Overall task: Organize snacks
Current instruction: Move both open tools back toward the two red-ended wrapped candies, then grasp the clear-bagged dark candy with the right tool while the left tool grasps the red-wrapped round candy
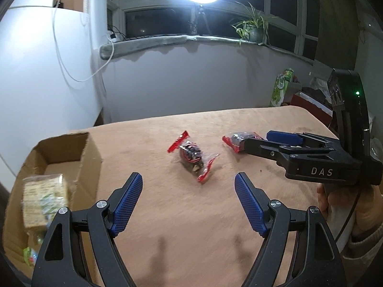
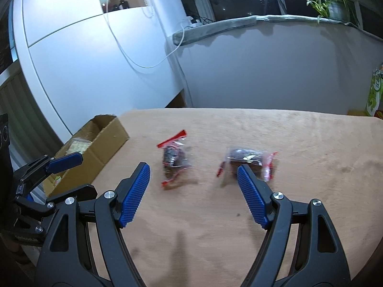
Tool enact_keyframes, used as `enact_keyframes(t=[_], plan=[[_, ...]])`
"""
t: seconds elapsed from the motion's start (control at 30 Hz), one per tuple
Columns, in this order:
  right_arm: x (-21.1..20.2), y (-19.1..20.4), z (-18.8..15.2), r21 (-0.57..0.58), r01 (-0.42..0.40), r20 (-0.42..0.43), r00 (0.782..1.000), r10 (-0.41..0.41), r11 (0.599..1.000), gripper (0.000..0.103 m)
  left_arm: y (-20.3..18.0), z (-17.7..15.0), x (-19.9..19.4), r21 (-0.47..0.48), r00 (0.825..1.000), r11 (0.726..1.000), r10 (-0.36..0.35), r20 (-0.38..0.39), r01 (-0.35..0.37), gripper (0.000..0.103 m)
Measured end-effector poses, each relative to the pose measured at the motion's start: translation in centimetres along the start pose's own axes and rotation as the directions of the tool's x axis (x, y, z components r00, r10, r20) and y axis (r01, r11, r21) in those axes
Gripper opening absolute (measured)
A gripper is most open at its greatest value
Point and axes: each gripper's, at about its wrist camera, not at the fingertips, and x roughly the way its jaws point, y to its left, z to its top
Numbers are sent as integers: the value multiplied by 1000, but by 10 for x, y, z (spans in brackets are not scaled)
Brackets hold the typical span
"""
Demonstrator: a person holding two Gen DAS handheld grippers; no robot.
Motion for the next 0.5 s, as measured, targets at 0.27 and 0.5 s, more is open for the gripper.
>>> enact_keyframes(t=[0.27,0.5], plan=[[7,-21,-3,36,22,-17,1000,-21,999,78,-2,3,23,-18,999,999,-29,-34,29,79],[18,-34,-4,62,51,-40,998,-48,997,86,3,5,47,-55,998,998,-33,-60,29,79]])
